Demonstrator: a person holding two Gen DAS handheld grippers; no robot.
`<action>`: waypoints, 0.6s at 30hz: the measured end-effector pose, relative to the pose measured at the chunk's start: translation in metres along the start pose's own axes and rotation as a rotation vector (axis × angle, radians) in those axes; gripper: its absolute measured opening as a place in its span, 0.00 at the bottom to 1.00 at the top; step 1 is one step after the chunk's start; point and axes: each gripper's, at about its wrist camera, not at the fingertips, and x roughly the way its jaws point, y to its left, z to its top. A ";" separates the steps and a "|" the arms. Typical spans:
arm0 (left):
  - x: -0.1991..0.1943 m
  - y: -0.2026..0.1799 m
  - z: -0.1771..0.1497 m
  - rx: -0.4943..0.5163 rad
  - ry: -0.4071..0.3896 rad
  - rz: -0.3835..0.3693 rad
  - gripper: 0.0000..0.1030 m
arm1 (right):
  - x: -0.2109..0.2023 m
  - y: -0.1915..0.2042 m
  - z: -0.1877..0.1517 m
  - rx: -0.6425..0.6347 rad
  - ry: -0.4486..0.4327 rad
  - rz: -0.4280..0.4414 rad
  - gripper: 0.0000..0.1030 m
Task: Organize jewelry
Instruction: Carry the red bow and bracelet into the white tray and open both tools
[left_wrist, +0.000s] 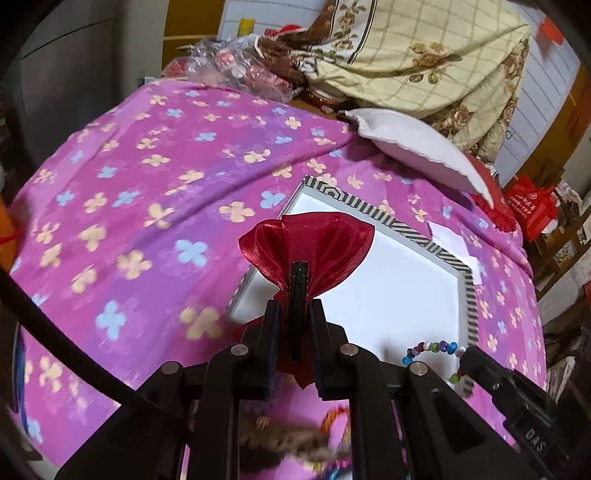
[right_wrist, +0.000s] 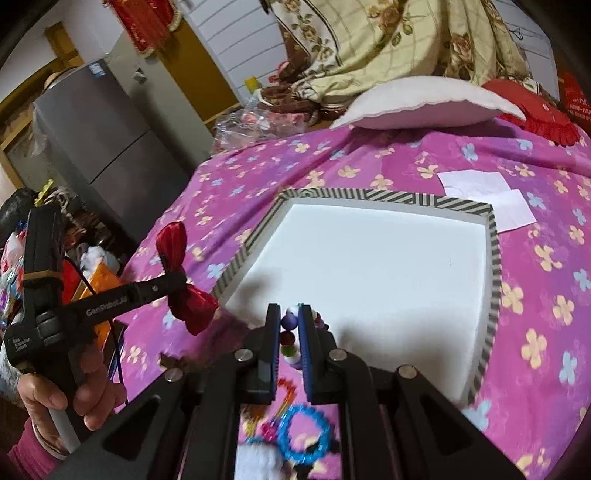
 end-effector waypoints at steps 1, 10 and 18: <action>0.011 -0.002 0.003 0.006 0.011 0.009 0.34 | 0.007 -0.002 0.003 0.003 0.009 -0.005 0.10; 0.069 0.001 0.004 0.029 0.115 0.112 0.34 | 0.070 0.001 0.006 -0.007 0.106 -0.011 0.10; 0.078 0.016 -0.003 0.029 0.141 0.137 0.35 | 0.116 0.009 0.003 -0.004 0.167 -0.005 0.09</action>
